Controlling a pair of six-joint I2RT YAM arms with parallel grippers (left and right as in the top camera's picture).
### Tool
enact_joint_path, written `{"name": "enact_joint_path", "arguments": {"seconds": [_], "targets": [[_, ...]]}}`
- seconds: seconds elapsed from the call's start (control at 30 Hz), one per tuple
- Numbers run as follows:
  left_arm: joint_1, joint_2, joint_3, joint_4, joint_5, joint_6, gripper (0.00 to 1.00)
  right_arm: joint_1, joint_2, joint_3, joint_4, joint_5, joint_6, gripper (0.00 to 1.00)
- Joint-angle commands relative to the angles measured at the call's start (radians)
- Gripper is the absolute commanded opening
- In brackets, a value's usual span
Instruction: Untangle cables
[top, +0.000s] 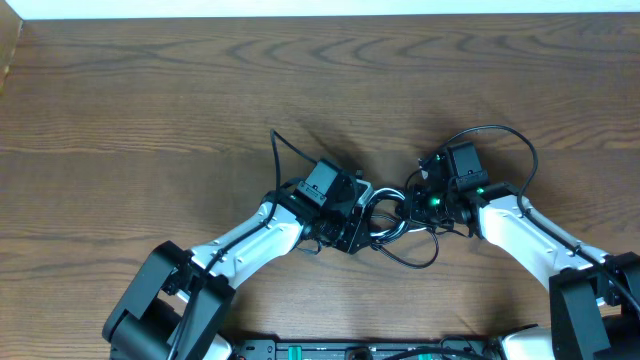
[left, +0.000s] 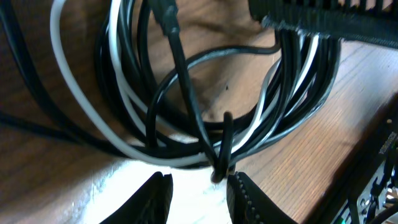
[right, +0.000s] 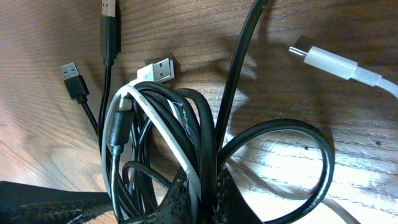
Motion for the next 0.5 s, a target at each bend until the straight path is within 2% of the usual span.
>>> {"name": "enact_joint_path", "arguments": {"seconds": [0.0,0.07,0.47], "targets": [[-0.003,0.008,-0.010,0.016,0.017,0.021,0.29,-0.007,-0.008,0.005,0.000,0.005,-0.012,0.01],[-0.003,0.008,-0.010,0.014,0.017,0.021,0.25,-0.007,-0.008,0.005,0.000,0.005,-0.013,0.01],[-0.003,0.008,-0.012,0.023,0.017,0.021,0.27,-0.007,-0.008,0.005,0.003,0.005,-0.010,0.01]]}}
